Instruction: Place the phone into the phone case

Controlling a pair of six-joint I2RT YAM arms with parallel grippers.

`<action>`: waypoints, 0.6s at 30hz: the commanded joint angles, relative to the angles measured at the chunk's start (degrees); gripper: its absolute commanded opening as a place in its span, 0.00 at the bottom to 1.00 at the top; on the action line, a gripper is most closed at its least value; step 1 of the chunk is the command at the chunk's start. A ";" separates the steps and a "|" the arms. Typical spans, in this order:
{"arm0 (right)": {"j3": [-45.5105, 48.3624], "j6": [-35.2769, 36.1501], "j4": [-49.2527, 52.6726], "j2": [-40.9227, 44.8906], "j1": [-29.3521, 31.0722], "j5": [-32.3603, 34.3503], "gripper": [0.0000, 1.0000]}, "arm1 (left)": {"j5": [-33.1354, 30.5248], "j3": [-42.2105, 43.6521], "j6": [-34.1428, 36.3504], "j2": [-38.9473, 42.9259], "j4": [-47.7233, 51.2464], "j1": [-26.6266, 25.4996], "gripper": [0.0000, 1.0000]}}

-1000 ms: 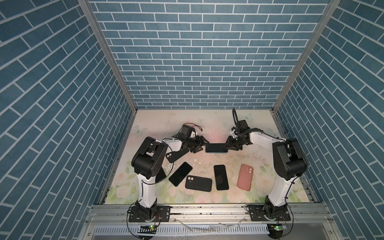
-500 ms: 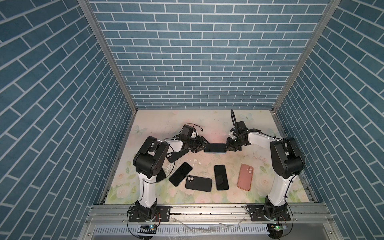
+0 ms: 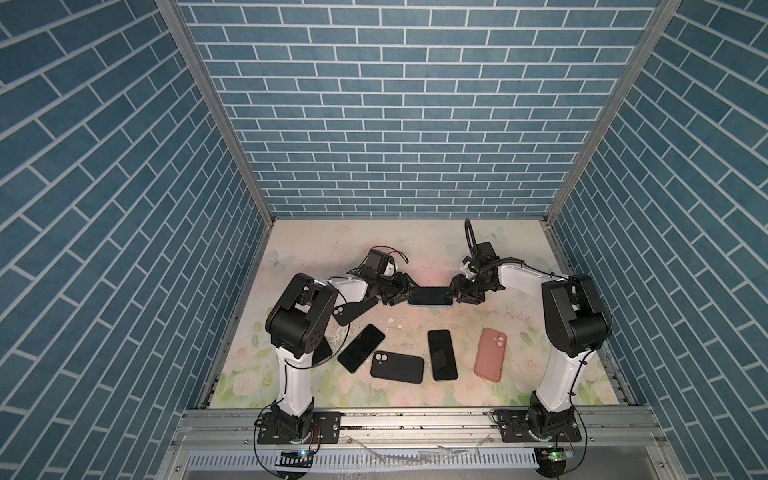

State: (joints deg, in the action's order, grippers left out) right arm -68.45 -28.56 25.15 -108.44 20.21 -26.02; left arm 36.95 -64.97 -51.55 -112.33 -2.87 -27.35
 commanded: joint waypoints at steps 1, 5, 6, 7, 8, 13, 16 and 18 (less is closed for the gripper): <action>0.62 1.13 -0.46 -1.30 0.10 -1.94 0.58 | -4.27 -2.65 5.31 2.70 7.06 0.09 0.65; 0.25 0.99 -0.89 -2.02 0.10 -2.98 0.59 | -6.71 -5.07 8.87 1.95 11.46 0.15 0.67; 0.16 1.04 -0.98 -2.20 0.10 -2.98 0.59 | -6.84 -5.35 8.95 1.25 11.64 0.16 0.67; 0.12 1.04 -1.06 -2.30 0.10 -3.12 0.59 | -6.65 -5.47 8.75 0.63 11.33 0.18 0.66; 0.15 1.05 -1.18 -2.46 0.09 -3.33 0.59 | -6.41 -5.59 8.52 -0.10 10.63 0.12 0.66; 0.32 0.80 -2.44 -3.22 0.04 -4.82 0.59 | -4.49 -4.26 5.09 -2.68 5.17 0.11 0.66; 0.59 0.61 -3.38 -3.77 0.10 -5.74 0.59 | -3.05 -3.27 3.75 -3.54 1.71 0.11 0.66; 0.55 0.61 -3.76 -4.29 0.10 -6.19 0.60 | -2.03 -3.12 3.23 -4.24 0.30 0.11 0.66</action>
State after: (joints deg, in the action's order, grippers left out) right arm -68.45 -28.56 21.52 -110.21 20.18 -31.35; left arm 33.43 -68.84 -47.11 -115.15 0.80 -27.24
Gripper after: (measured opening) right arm 0.594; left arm 0.657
